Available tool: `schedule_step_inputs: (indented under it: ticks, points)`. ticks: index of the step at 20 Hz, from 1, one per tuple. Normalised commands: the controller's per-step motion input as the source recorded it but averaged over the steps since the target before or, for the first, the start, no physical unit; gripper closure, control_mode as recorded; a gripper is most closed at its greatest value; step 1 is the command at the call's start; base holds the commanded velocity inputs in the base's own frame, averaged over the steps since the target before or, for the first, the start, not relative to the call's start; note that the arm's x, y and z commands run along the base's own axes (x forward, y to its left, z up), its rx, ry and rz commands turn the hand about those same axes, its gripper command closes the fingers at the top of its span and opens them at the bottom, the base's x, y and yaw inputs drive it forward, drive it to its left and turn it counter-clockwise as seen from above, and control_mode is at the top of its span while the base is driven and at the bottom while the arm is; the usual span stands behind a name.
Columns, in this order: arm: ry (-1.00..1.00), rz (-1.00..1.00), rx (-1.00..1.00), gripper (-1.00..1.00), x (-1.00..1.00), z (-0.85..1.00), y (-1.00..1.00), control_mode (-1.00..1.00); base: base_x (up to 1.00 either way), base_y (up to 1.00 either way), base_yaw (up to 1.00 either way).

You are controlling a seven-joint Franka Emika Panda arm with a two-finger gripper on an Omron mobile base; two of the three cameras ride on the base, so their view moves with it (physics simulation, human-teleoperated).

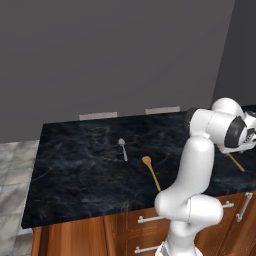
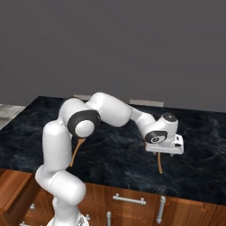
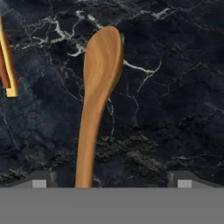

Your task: Organize the utensils by type. Pick up the wooden spoons from the counter and place them in the open cabinet. Then pick up the metallic utensils from the counter and place them in the open drawer.

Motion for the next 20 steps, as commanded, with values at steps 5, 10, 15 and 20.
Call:
schedule_step_inputs:
  ticks: [5, 10, 15, 20]
  points:
    - [-0.02, 0.00, 0.00, -1.00, -0.12, 0.02, 0.27, -1.00, 0.00, 0.00, 0.00]
    - [-0.14, 0.00, 0.00, -1.00, -0.03, -0.07, 0.43, -1.00, 0.00, 0.00, 0.00]
    - [-0.09, 0.00, -0.05, -1.00, 0.05, -0.19, 0.13, -1.00, 0.00, 0.00, 0.00]
    - [-0.07, -0.02, -0.17, -1.00, 0.18, -0.22, -0.03, -1.00, 0.00, 0.00, 0.00]
